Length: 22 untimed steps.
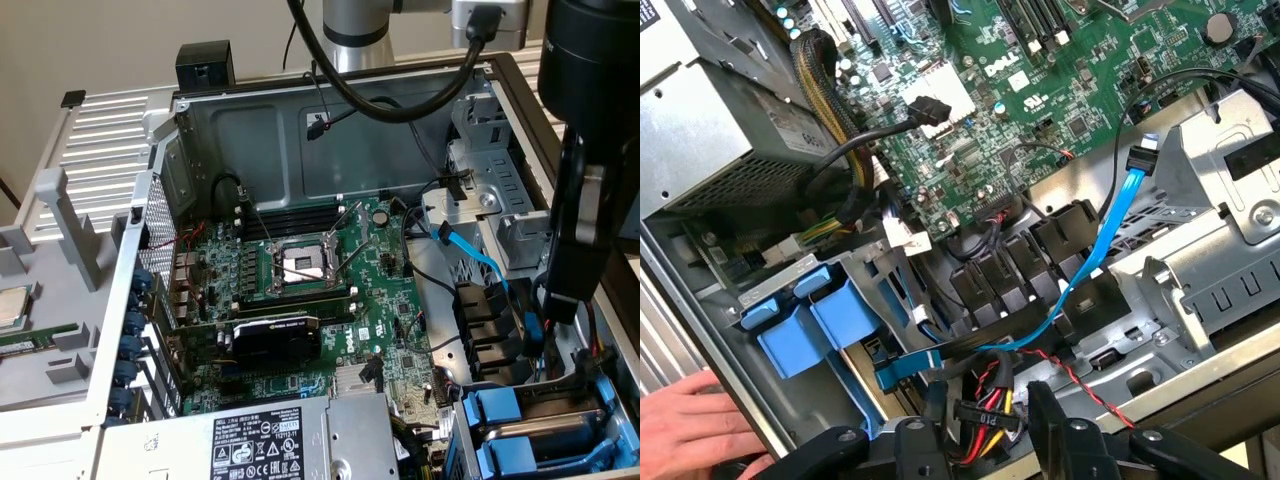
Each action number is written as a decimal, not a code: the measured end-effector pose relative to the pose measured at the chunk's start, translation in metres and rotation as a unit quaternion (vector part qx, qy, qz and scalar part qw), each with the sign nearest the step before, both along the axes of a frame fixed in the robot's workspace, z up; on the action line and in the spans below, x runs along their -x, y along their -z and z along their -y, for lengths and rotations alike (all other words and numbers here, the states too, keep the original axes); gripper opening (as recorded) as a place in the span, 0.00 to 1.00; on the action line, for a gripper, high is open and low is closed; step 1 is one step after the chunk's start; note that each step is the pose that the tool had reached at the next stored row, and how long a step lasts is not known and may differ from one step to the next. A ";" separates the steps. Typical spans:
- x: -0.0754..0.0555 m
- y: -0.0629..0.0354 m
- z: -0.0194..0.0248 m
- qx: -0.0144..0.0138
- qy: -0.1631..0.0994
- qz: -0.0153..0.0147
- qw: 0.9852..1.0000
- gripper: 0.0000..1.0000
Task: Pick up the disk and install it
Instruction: 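Insert the first disk wire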
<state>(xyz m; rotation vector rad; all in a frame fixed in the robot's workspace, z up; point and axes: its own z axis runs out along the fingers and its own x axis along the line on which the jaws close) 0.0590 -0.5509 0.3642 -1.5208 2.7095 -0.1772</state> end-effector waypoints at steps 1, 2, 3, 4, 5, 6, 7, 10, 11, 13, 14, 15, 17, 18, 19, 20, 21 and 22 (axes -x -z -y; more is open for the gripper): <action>0.000 0.0000 0.0000 0.000 0.000 0.000 1.000 0.49; 0.000 0.0000 0.0000 0.000 0.000 0.000 1.000 0.49; 0.000 0.0000 0.0000 0.000 0.000 0.000 1.000 0.49; 0.000 0.0000 0.0000 0.000 0.000 0.000 1.000 0.49; 0.000 0.0000 0.0000 0.000 0.000 0.000 1.000 0.49; 0.000 -0.0008 -0.0001 0.000 0.000 0.000 1.000 0.49; 0.000 -0.0032 -0.0001 0.000 0.001 0.000 1.000 0.49; 0.000 -0.0157 0.0000 0.000 0.001 0.000 1.000 0.49; 0.000 -0.0203 0.0000 0.000 0.001 0.000 1.000 0.49; 0.000 -0.0294 0.0011 0.000 0.002 0.000 1.000 0.49; 0.000 -0.0337 0.0024 0.000 0.002 0.000 1.000 0.49; 0.000 -0.0374 0.0044 0.000 0.002 0.000 1.000 0.49; 0.000 -0.0432 0.0094 0.000 0.002 0.000 1.000 0.49; 0.000 -0.0455 0.0117 -0.001 0.002 0.000 1.000 0.49; 0.000 -0.0470 0.0138 -0.002 0.002 0.000 1.000 0.49; 0.000 -0.0478 0.0158 -0.004 0.002 0.000 1.000 0.49; 0.000 -0.0480 0.0177 -0.007 0.002 0.000 1.000 0.49; 0.000 -0.0480 0.0199 -0.010 0.002 0.000 1.000 0.49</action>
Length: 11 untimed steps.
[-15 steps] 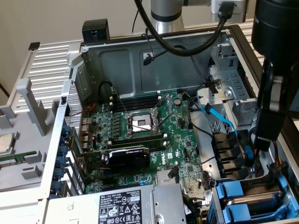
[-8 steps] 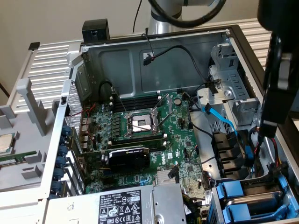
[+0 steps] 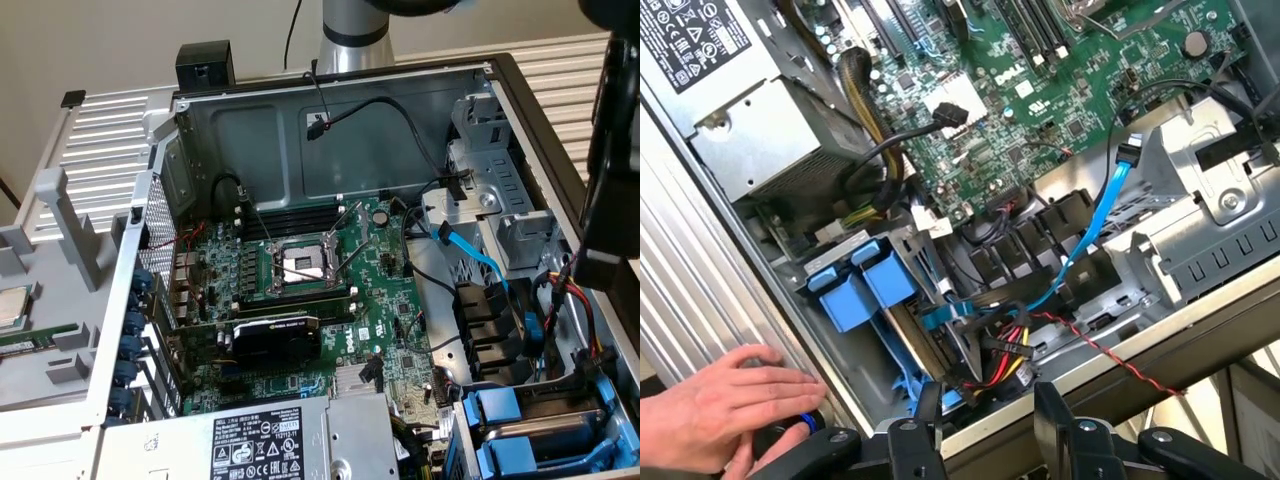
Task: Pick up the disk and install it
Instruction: 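Insert the first disk wire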
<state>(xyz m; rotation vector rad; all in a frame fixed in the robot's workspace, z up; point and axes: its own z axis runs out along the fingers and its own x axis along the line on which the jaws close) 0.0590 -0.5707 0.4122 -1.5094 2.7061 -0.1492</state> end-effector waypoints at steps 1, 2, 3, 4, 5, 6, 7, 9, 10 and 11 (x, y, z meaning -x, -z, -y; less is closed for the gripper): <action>0.000 0.0000 0.0014 -0.003 0.000 0.000 1.000 0.49; 0.000 0.0000 0.0015 -0.003 0.000 0.000 1.000 0.49; 0.000 0.0000 0.0015 -0.003 0.000 0.000 1.000 0.49; 0.000 0.0000 0.0015 -0.003 0.000 0.000 1.000 0.49; 0.000 0.0000 0.0015 -0.003 0.000 0.000 1.000 0.49; 0.000 0.0000 0.0015 -0.003 0.000 0.000 1.000 0.49; 0.000 0.0000 0.0015 -0.003 0.000 0.000 1.000 0.49; 0.000 0.0000 0.0015 -0.003 0.000 0.000 1.000 0.49; 0.000 0.0000 0.0015 -0.003 0.000 0.000 1.000 0.49; 0.000 0.0000 0.0015 -0.003 0.000 0.000 1.000 0.49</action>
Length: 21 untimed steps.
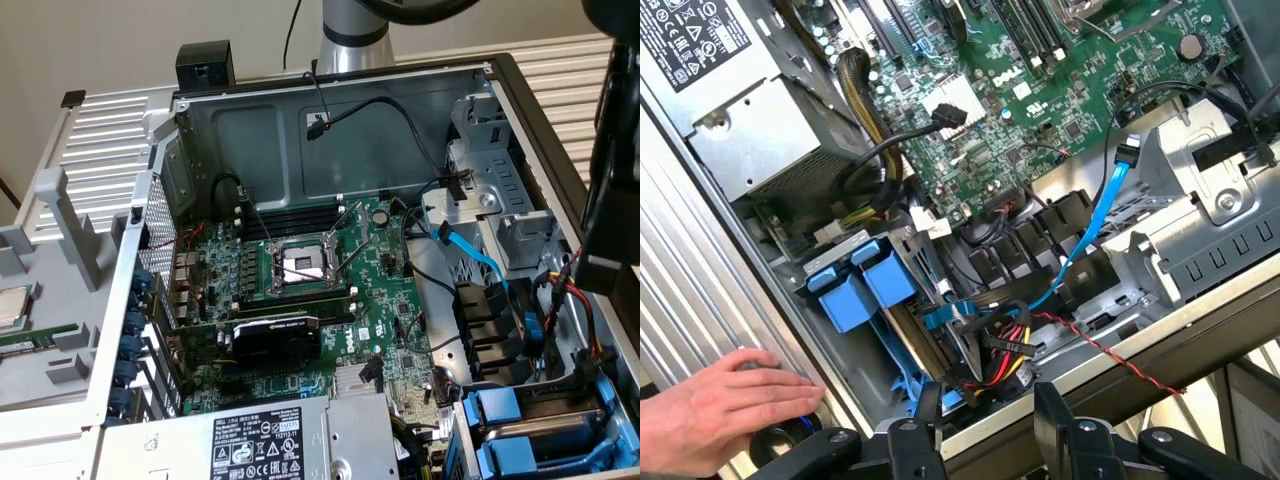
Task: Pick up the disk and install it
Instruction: 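Insert the first disk wire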
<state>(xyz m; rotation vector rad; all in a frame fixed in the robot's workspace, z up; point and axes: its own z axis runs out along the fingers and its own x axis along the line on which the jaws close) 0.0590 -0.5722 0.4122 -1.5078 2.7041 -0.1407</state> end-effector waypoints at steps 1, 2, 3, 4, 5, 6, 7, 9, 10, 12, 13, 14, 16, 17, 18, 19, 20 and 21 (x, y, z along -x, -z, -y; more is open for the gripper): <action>0.000 0.0000 0.0000 0.000 0.000 0.000 1.000 0.49; 0.000 0.0000 0.0000 0.000 0.000 0.000 1.000 0.49; 0.000 0.0000 0.0000 0.000 0.000 0.000 1.000 0.49; 0.000 0.0000 0.0000 0.000 0.000 0.000 1.000 0.49; 0.000 0.0000 0.0000 0.000 0.000 0.000 1.000 0.49; 0.000 0.0000 0.0000 0.000 0.000 0.000 1.000 0.49; 0.000 0.0000 0.0000 0.000 0.000 0.000 1.000 0.49; 0.001 0.0001 0.0001 0.000 0.000 0.002 1.000 0.49; 0.002 0.0000 0.0006 0.000 -0.001 0.003 1.000 0.49; 0.002 0.0000 0.0015 -0.006 -0.005 0.004 1.000 0.49; 0.002 0.0000 0.0018 -0.010 -0.006 0.005 1.000 0.49; 0.002 0.0001 0.0022 -0.014 -0.009 0.005 1.000 0.49; 0.004 0.0001 0.0026 -0.021 -0.014 0.005 1.000 0.49; 0.005 0.0001 0.0028 -0.024 -0.017 0.005 1.000 0.49; 0.006 0.0001 0.0030 -0.025 -0.021 0.005 0.999 0.49; 0.007 0.0000 0.0030 -0.026 -0.026 0.005 0.999 0.49; 0.007 0.0001 0.0030 -0.026 -0.031 0.004 0.999 0.49; 0.007 0.0003 0.0030 -0.026 -0.037 0.004 0.999 0.49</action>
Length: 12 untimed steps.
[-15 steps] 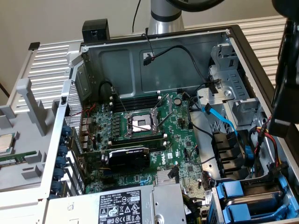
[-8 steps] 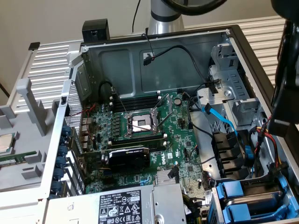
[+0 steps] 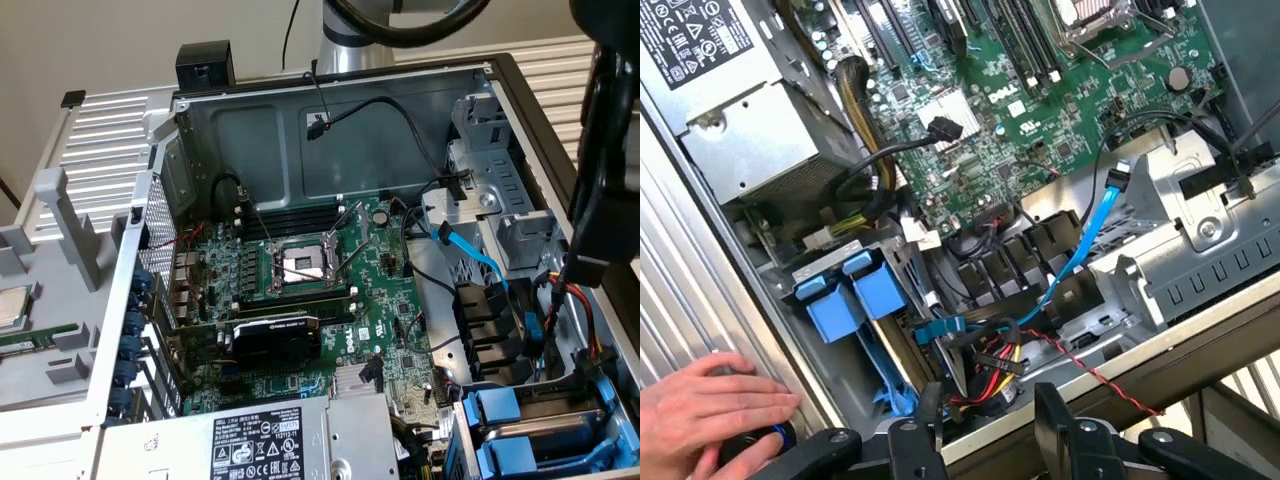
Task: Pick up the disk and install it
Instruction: 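Insert the first disk wire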
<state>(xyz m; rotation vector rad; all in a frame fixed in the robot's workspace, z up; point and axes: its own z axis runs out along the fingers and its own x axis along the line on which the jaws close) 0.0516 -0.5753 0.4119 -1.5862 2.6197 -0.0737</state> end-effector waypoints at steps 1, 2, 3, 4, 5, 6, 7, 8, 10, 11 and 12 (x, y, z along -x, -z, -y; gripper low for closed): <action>0.000 0.0002 0.0000 0.000 -0.006 0.000 1.000 0.49; 0.000 0.0004 0.0001 0.000 -0.011 -0.001 1.000 0.49; 0.000 0.0011 0.0001 0.000 -0.017 -0.003 1.000 0.49; 0.000 0.0016 0.0001 0.000 -0.021 -0.006 1.000 0.49; 0.000 0.0021 0.0001 0.000 -0.026 -0.009 1.000 0.49; 0.000 0.0029 0.0004 0.000 -0.030 -0.011 1.000 0.49; 0.002 0.0031 0.0008 0.000 -0.032 -0.011 0.999 0.49; 0.003 0.0032 0.0009 0.000 -0.032 -0.011 0.999 0.49; 0.006 0.0036 0.0020 0.000 -0.032 -0.012 0.999 0.49; 0.006 0.0038 0.0026 0.001 -0.032 -0.012 0.999 0.49; 0.006 0.0039 0.0033 0.001 -0.033 -0.014 0.999 0.49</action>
